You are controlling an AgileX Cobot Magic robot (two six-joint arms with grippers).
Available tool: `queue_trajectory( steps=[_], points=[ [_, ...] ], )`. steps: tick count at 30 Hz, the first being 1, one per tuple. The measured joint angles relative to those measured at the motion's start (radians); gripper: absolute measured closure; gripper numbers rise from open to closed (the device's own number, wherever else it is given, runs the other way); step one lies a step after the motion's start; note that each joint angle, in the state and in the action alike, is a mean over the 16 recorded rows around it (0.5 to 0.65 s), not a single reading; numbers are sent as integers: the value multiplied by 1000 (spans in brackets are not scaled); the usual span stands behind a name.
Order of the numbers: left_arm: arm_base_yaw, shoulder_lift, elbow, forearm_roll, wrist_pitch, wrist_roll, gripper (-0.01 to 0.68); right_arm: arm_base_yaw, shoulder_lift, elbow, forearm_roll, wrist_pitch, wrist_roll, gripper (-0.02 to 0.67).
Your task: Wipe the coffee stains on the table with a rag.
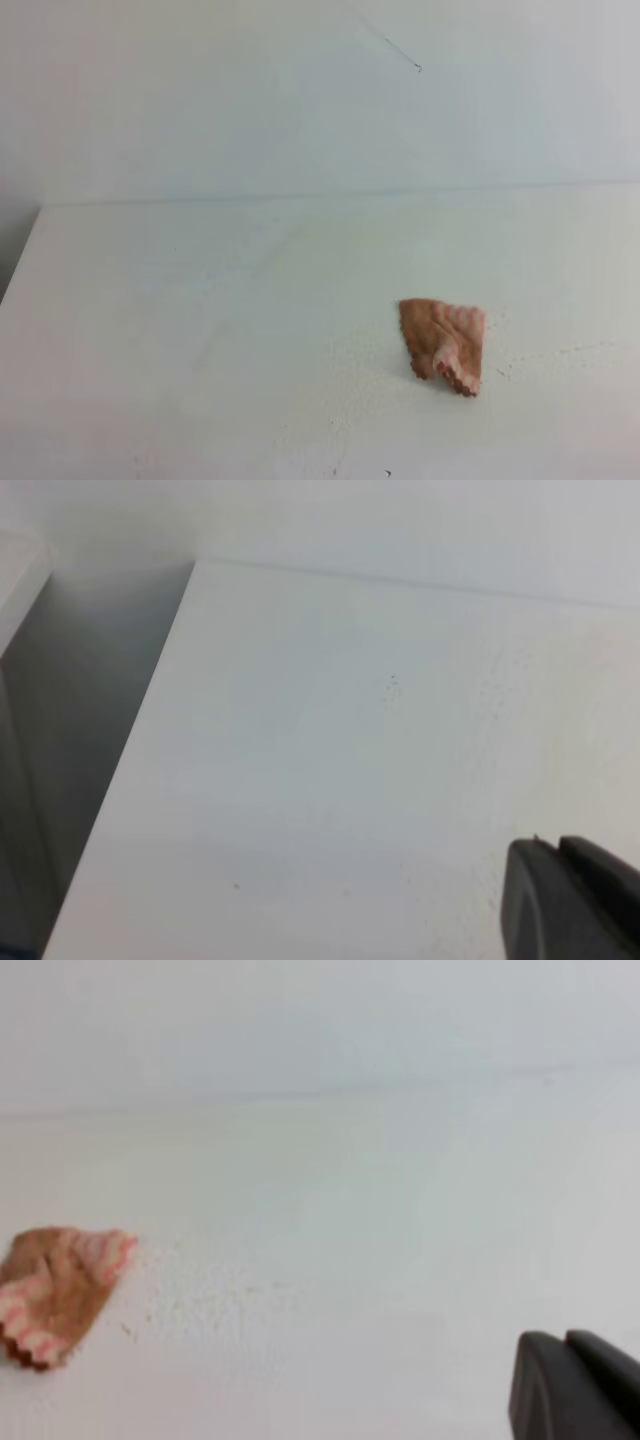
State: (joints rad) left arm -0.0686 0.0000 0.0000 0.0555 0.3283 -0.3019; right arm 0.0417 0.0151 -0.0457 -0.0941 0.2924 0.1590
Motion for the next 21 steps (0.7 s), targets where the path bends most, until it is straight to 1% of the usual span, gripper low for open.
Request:
queue_trajectory(
  steps=[8, 15, 21],
  points=[
    [0, 0, 0, 0, 0, 0, 674, -64, -40, 72, -17, -15, 0, 652],
    [0, 0, 0, 0, 0, 0, 674, -105, -45, 77, -17, -24, 0, 653],
    [0, 0, 0, 0, 0, 0, 674, -122, -46, 79, -17, -25, 0, 653]
  ],
)
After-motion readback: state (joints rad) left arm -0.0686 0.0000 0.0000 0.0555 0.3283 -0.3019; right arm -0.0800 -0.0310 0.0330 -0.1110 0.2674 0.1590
